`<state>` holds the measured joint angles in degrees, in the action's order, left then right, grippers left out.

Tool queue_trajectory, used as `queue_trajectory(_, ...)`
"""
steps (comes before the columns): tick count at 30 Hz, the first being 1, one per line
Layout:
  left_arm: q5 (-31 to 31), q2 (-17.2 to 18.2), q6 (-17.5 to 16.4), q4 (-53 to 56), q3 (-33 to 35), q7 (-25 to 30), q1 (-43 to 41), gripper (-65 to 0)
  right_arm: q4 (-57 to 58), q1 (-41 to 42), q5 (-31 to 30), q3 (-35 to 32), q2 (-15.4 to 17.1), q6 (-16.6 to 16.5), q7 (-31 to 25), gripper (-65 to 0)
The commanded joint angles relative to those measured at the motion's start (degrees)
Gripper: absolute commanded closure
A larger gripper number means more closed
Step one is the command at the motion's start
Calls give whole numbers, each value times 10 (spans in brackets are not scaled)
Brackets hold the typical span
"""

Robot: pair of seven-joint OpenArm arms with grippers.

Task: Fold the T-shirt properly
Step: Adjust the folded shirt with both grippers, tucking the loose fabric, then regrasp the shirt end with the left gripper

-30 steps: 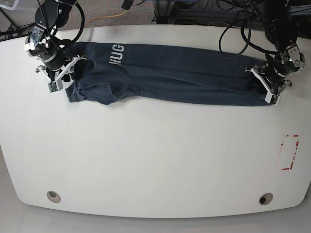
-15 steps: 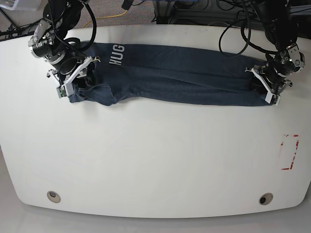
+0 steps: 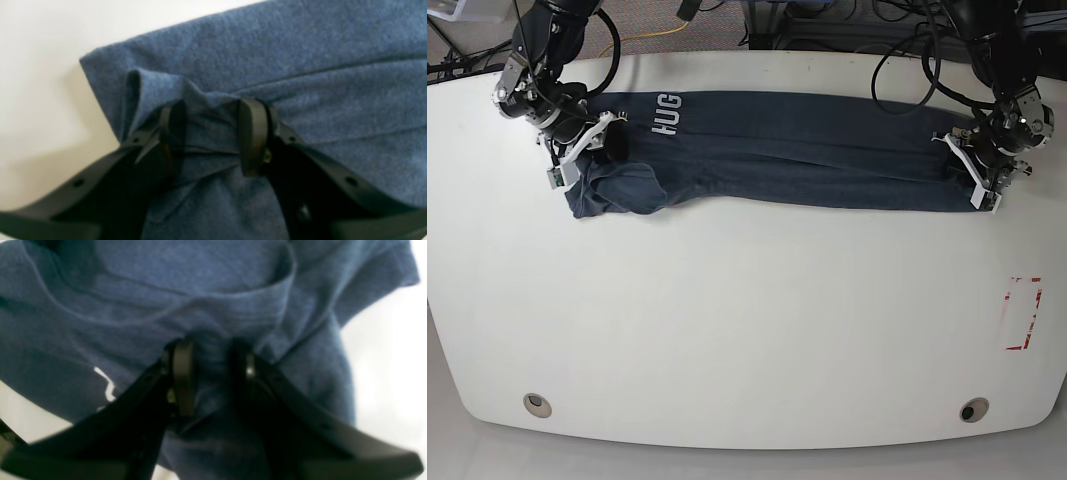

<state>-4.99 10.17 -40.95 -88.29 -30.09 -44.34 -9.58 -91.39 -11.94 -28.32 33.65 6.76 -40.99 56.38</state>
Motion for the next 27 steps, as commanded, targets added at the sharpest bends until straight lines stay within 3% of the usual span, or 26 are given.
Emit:
queue_trajectory(1,24,9,9,-28,-5,-24,0,-232,10,0,27,4,22,10,5,-176)
queue_trajectory(3,24,9,9,-49,-6,-25,0,-233,9,0,27,4,27,10,5,-176)
queue_trajectory(7,21,8,9,-105,-20,-83,4,-236,7,-1,27,4,29,10,5,-176)
queue_trajectory(10,-24,9,9,-128,-45,-135,15,-253,7,-1,28,4,29,10,5,-174)
queue_trajectory(15,-145,16,9,-125,-129,-203,24,-406,7,-1,28,4,28,10,5,-174)
queue_trajectory(18,-183,25,9,-120,-144,-231,24,-457,7,-1,28,4,28,10,5,-174)
queue_trajectory(23,-251,25,9,-80,-144,-247,20,-461,6,-1,27,4,28,10,6,-174)
queue_trajectory(27,-253,25,9,-42,-144,-247,23,-461,6,-1,27,4,28,10,6,-174)
